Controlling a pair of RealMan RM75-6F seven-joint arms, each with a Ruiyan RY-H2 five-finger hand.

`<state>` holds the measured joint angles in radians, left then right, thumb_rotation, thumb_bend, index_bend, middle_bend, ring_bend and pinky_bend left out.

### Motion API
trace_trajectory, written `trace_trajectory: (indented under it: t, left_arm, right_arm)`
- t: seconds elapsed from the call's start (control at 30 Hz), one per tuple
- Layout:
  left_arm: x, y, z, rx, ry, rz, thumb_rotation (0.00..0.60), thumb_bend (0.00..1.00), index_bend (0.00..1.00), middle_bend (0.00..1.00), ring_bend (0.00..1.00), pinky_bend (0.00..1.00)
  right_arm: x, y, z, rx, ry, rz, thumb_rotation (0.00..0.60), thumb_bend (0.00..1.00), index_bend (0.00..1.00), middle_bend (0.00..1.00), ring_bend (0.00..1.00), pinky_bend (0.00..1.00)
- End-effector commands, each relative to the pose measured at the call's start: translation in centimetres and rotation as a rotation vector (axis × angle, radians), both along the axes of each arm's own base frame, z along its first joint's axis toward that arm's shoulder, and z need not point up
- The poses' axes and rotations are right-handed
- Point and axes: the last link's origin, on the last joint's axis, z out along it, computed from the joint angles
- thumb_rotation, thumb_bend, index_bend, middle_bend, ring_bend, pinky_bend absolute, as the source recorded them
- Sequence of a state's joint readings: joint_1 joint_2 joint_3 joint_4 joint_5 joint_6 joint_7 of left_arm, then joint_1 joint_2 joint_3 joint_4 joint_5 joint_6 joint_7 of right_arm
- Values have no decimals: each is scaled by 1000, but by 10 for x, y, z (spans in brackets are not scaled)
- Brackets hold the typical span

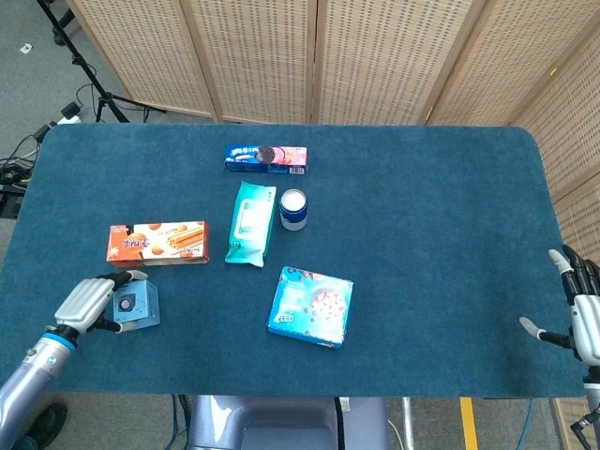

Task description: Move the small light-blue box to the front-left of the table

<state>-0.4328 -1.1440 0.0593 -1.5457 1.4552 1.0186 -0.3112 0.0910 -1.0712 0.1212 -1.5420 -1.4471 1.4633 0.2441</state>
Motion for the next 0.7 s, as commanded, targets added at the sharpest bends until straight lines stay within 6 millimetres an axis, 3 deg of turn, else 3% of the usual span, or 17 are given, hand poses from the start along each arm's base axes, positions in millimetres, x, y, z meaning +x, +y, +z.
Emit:
trace_trajectory:
  t: [0.03,0.2,0.3,0.7]
  left_arm:
    - [13,-2,17,-147,-73,0,600,246,457,389,338,353]
    - [23,10,36,-368,-14,4,600,256,481,401,340,353]
    - [30,16,38,-498,48,48,600,272,496,407,340,353]
    - [23,28,22,-682,78,146,600,289,513,417,349,353]
  right_arm:
    - [0,0,0,0,1,1,600,0,0,0,0,0]
    - [1,0,-1,3,5,3,600,0,0,0,0,0]
    - [2,0,-2,3,8,2,600,0,0,0,0,0]
    - [1,-1,-3,3,11,-8,600,0,0,0,0,0]
